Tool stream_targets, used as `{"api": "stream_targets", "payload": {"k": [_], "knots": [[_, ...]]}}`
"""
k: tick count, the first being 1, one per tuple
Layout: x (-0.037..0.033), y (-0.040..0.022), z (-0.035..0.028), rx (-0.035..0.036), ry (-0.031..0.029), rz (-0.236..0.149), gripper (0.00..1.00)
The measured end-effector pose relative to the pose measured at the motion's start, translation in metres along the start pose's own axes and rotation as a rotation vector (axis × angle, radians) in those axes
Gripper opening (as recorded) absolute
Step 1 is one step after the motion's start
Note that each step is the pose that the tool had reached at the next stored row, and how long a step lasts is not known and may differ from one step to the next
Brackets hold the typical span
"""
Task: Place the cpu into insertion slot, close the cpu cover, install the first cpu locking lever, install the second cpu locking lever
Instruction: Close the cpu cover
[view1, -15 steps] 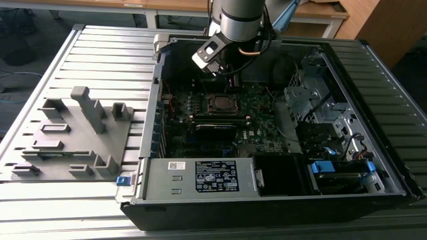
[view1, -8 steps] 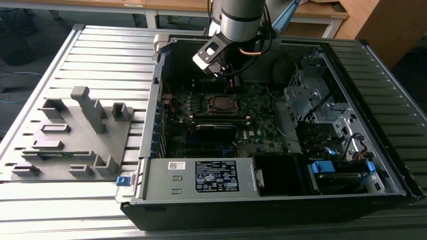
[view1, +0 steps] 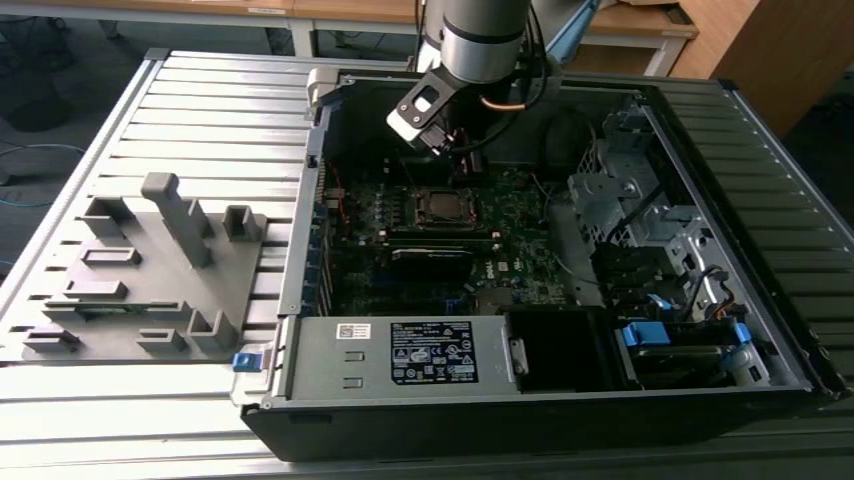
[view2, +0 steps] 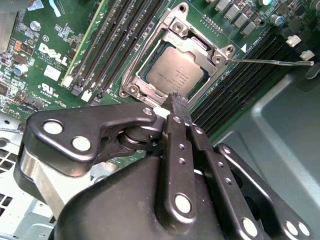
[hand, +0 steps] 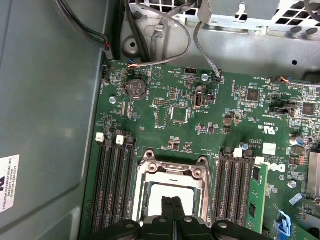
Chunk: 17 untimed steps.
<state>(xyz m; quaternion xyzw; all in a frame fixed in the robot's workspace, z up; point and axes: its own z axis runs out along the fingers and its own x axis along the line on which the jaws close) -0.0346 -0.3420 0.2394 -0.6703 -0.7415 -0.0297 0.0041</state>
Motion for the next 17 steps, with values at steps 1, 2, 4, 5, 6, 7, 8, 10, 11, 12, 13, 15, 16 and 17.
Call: {"api": "stream_targets", "payload": {"k": [1, 2, 4, 5, 6, 7, 8, 10, 11, 12, 13, 15, 16, 17], "knots": [[0.0000, 0.0000, 0.0000, 0.0000, 0.0000, -0.001, 0.11], [0.0000, 0.0000, 0.0000, 0.0002, 0.0002, -0.003, 0.11], [0.0000, -0.0001, 0.0000, 0.0007, 0.0013, -0.016, 0.11], [0.0000, 0.0000, 0.0000, 0.0012, 0.0017, -0.026, 0.11], [0.0000, 0.0000, 0.0001, 0.0016, 0.0022, -0.036, 0.11], [0.0000, 0.0000, 0.0000, 0.0018, 0.0023, -0.043, 0.11], [0.0000, 0.0000, 0.0000, 0.0019, 0.0024, -0.044, 0.11], [0.0000, -0.0001, 0.0000, 0.0020, 0.0024, -0.045, 0.11], [0.0000, 0.0000, 0.0000, 0.0020, 0.0024, -0.045, 0.11], [0.0000, -0.0001, 0.0000, 0.0021, 0.0025, -0.045, 0.11], [0.0000, 0.0000, 0.0000, 0.0021, 0.0025, -0.047, 0.11], [0.0000, 0.0000, 0.0001, 0.0028, 0.0032, -0.062, 0.11], [0.0000, 0.0000, 0.0001, 0.0033, 0.0036, -0.074, 0.11], [0.0000, 0.0000, 0.0001, 0.0038, 0.0040, -0.086, 0.11]]}}
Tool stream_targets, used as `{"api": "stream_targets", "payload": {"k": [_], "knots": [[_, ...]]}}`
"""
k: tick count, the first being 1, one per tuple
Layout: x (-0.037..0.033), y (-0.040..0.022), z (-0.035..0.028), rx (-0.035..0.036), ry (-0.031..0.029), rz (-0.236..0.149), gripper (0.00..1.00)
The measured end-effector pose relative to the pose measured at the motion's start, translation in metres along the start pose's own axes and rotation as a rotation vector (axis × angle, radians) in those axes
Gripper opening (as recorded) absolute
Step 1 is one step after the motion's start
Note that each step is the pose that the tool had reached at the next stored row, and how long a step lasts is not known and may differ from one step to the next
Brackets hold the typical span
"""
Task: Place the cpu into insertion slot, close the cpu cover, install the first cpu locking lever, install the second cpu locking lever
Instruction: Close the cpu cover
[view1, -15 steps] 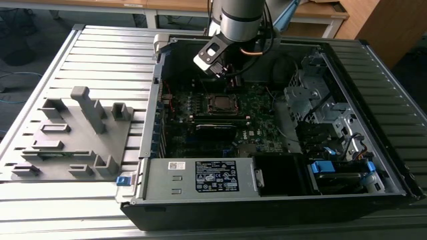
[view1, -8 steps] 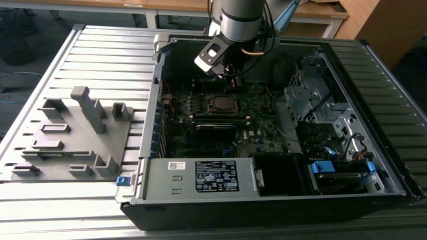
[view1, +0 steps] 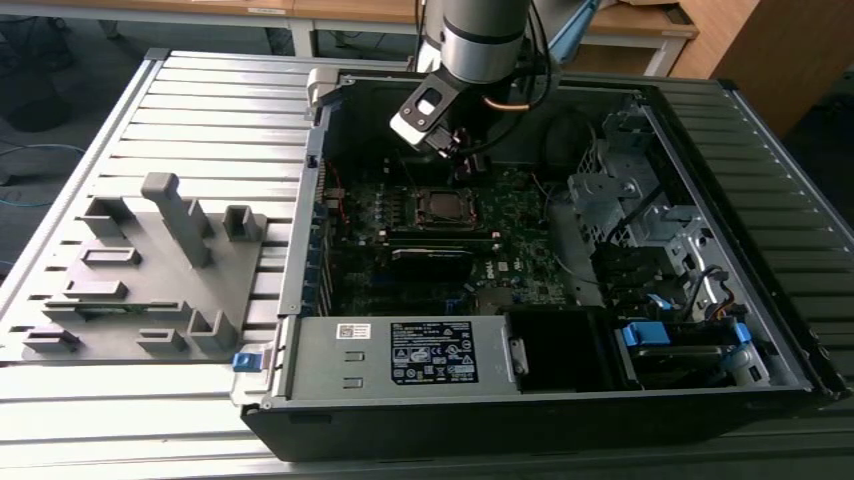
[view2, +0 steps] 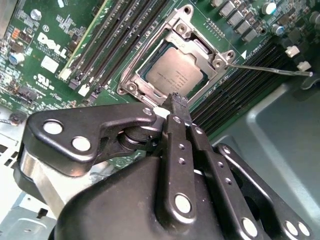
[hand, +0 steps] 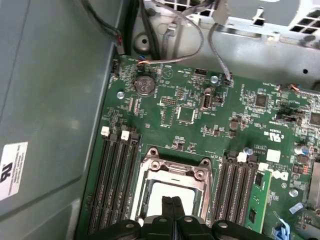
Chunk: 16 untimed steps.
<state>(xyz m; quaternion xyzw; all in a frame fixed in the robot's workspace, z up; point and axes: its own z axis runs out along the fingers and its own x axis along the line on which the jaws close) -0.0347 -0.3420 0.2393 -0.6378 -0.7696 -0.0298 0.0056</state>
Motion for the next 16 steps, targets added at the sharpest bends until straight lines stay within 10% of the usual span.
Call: {"api": "stream_targets", "payload": {"k": [16], "knots": [[0.0000, 0.0000, 0.0000, 0.0008, 0.0006, -0.016, 0.11]]}}
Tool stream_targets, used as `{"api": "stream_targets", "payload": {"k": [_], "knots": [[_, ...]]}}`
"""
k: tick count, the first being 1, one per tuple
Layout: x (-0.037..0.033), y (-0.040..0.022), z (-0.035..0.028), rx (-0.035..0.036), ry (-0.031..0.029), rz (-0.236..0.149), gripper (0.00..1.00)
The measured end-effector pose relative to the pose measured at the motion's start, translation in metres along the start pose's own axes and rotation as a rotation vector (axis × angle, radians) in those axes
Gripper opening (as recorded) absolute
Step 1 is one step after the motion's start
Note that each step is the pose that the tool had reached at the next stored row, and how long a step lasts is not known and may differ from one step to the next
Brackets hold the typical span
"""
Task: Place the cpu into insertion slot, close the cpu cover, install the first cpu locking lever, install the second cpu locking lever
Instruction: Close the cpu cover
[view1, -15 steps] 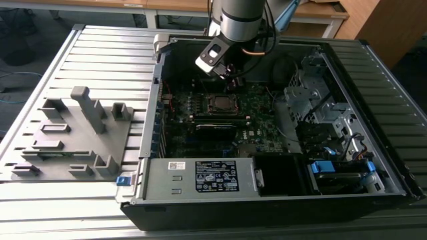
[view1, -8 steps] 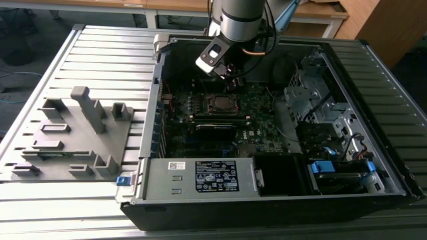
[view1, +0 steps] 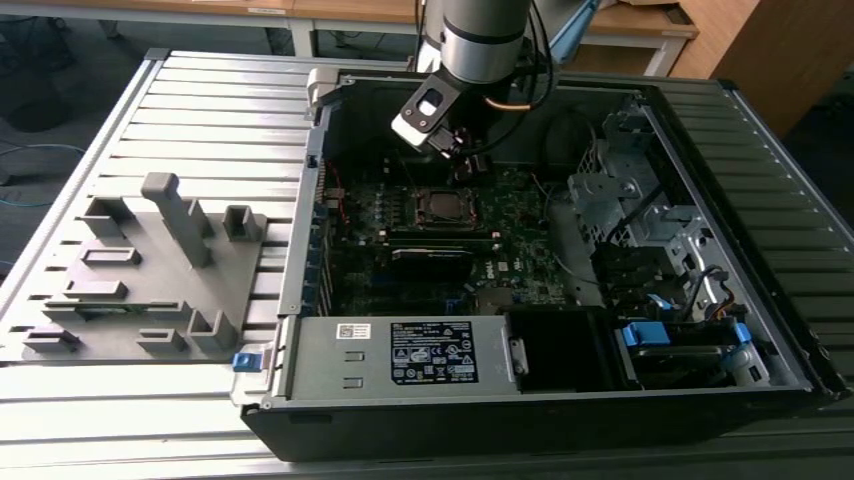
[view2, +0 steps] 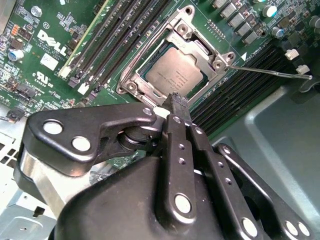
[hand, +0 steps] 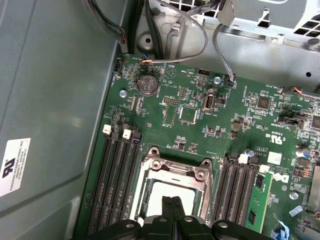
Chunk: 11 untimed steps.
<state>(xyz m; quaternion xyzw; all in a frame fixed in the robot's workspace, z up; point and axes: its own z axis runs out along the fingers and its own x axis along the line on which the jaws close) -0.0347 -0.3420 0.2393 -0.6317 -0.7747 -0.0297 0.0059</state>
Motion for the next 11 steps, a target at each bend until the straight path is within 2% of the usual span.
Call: {"api": "stream_targets", "payload": {"k": [11], "knots": [[0.0000, 0.0000, 0.0000, 0.0001, 0.0001, -0.003, 0.11]]}}
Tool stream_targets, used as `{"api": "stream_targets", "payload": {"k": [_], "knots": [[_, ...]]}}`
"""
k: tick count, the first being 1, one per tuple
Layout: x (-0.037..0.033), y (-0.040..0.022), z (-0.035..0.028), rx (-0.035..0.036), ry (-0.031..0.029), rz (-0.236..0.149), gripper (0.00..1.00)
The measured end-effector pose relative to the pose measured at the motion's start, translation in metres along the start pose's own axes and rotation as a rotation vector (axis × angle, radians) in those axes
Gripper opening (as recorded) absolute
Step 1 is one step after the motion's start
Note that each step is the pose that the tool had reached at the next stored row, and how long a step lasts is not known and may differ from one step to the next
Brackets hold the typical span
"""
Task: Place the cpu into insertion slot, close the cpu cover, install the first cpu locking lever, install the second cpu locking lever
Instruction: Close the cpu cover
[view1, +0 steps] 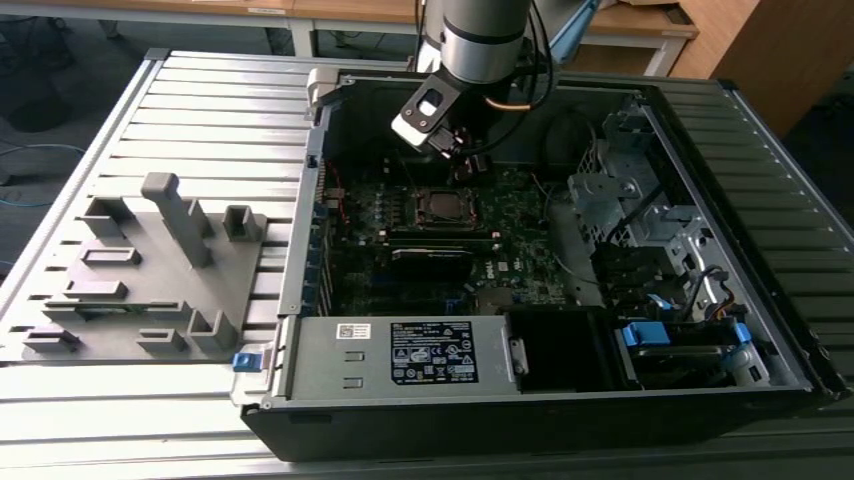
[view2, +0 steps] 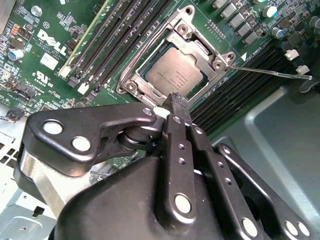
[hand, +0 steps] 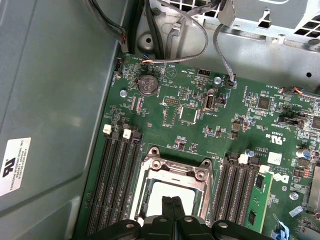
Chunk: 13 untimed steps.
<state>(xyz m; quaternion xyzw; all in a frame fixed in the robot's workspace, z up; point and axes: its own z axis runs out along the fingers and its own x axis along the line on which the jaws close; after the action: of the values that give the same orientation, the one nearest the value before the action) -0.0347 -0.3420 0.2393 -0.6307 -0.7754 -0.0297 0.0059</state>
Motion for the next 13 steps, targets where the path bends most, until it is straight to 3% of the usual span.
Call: {"api": "stream_targets", "payload": {"k": [6, 13], "knots": [[0.0000, 0.0000, 0.0000, 0.0003, 0.0002, -0.006, 0.11], [0.0000, 0.0000, 0.0000, 0.0020, 0.0017, -0.043, 0.11]]}}
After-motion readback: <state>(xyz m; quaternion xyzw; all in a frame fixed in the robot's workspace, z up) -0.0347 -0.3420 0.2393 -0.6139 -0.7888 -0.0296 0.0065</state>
